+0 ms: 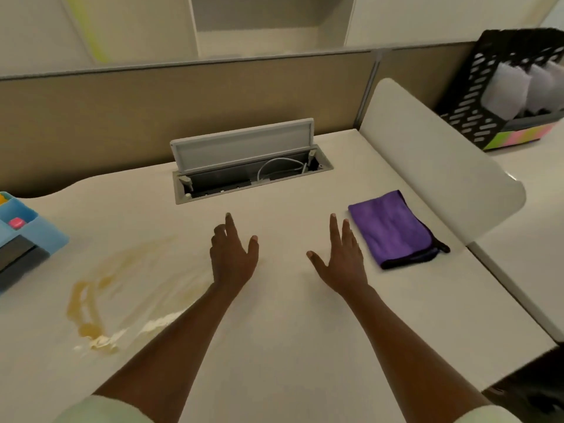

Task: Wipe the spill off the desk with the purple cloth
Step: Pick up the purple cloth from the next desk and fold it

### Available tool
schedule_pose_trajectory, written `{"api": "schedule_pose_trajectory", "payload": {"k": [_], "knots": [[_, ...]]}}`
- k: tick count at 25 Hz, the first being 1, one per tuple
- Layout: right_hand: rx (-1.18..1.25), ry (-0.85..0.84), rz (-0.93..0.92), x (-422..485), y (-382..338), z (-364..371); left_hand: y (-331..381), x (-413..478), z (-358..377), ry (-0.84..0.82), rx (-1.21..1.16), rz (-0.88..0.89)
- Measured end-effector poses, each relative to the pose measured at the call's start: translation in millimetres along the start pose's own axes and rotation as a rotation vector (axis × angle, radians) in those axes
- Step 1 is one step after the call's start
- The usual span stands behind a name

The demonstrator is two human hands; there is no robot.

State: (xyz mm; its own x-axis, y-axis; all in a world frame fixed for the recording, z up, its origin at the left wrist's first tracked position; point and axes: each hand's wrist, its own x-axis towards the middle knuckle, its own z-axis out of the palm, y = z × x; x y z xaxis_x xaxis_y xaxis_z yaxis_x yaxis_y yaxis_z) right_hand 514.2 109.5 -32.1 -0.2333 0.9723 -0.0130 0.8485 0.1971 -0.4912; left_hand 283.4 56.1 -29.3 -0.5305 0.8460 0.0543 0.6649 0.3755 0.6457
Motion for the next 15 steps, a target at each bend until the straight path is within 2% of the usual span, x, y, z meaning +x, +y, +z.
{"api": "schedule_pose_trajectory", "payload": {"k": [4,7,10,15], "knots": [[0.03,0.12,0.149,5,74,-49,89,-9,71,-0.318,-0.057,0.092],[0.005,0.118,0.28,15,122,-75,146,-20,114,-0.485,-0.244,-0.069],[-0.098,-0.014,0.332,29,149,-91,176,-27,142,-0.534,-0.471,-0.326],[-0.34,-0.339,0.286,42,150,-85,189,-26,163,-0.473,-0.413,-0.337]]}}
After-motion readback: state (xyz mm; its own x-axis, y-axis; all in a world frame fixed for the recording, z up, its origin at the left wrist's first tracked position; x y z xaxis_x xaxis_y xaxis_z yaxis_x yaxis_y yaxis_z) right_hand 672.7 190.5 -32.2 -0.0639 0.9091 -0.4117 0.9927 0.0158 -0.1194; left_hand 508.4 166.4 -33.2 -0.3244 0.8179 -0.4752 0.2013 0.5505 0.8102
